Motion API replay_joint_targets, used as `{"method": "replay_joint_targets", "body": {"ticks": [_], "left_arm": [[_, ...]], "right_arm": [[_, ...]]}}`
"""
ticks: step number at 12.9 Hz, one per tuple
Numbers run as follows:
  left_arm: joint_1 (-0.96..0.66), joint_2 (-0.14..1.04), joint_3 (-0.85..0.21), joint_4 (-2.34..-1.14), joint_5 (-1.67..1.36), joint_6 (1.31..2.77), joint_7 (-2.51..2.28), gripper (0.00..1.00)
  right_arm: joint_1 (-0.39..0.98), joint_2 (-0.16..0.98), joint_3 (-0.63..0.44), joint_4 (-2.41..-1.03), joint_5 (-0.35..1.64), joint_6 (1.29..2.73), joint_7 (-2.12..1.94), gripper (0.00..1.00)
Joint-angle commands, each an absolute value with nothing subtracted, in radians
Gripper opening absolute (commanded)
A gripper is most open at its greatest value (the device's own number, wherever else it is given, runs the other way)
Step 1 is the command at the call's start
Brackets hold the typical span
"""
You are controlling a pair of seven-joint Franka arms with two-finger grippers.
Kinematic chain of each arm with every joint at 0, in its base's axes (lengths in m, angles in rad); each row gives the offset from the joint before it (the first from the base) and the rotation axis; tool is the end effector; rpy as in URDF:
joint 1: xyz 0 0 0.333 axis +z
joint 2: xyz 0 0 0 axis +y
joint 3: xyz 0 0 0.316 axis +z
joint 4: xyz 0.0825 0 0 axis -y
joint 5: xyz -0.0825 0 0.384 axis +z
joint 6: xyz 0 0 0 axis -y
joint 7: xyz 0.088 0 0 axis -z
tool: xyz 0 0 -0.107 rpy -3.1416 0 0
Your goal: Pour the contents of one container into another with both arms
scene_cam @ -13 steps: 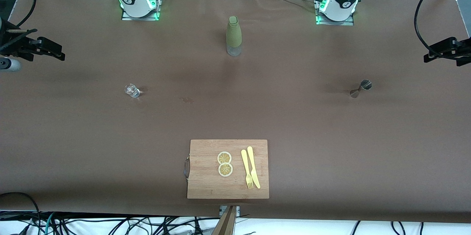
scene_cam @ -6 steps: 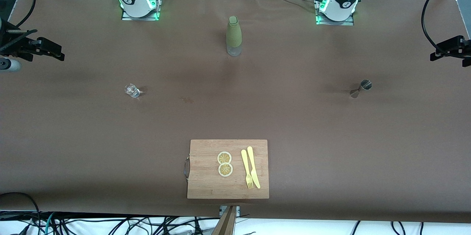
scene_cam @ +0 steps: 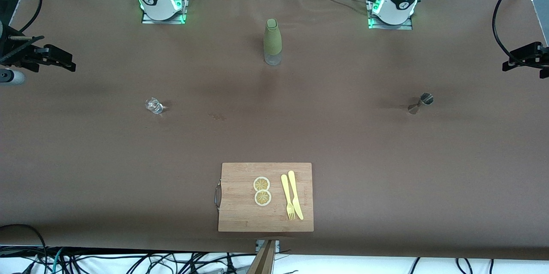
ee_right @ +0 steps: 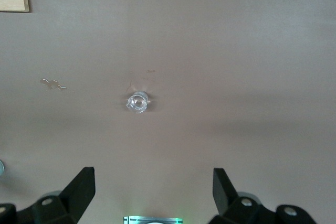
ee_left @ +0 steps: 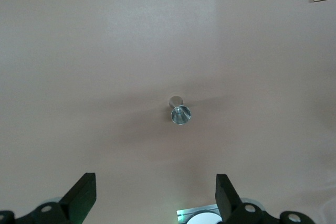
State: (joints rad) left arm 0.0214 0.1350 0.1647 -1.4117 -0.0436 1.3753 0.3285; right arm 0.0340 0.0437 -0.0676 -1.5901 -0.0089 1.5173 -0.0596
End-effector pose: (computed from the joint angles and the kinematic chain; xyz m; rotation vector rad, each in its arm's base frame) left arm 0.5665 0.0942 0.6073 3.0600 -0.2251 -0.2439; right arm 0.5593 -0.0190 0.5868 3.1296 0.0406 -0.1830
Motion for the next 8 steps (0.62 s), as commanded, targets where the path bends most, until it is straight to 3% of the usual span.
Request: {"method": "replay_joint_targets", "body": {"ticks": [1, 8], "left_arm": [[0.020, 0.132, 0.169, -1.411, -0.064, 1.373, 0.353, 1.00], [0.018, 0.132, 0.166, -1.410, -0.063, 1.376, 0.350, 1.00]], "right_arm": [[0.031, 0.048, -0.063, -1.580, -0.012, 1.503, -0.066, 0.99], [0.029, 0.060, -0.063, -1.585, -0.014, 1.502, -0.067, 0.99]]}}
